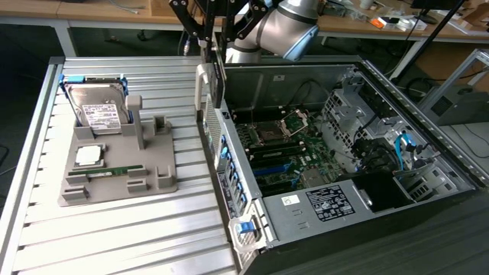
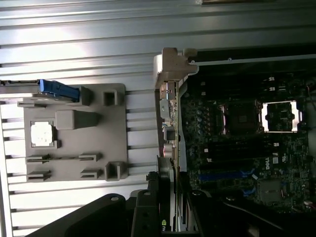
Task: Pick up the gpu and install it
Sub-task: 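Pick up the gpu and move the gpu toward the slot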
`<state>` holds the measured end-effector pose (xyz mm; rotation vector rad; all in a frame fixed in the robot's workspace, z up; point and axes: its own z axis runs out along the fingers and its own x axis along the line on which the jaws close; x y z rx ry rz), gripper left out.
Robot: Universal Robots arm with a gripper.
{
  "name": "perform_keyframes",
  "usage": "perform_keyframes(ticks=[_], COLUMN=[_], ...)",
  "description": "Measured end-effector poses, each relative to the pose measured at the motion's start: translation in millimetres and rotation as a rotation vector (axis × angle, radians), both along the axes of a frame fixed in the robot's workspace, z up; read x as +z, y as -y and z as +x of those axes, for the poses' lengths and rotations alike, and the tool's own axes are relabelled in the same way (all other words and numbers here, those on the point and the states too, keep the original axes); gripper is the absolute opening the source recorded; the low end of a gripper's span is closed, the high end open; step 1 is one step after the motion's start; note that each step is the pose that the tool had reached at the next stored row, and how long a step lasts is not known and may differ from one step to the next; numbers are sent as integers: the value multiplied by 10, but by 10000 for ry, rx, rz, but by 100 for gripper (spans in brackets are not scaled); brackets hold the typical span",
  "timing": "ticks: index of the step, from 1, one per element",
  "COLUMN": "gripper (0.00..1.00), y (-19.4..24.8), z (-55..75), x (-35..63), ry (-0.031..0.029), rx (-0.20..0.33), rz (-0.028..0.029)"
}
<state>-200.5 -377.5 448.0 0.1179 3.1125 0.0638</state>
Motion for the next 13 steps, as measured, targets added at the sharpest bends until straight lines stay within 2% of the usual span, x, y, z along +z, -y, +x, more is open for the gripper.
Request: perform_keyframes(ticks=[13], gripper=[27], y=[2], z=[93], x=[0], ry=[0], rx=[0], rz=[0])
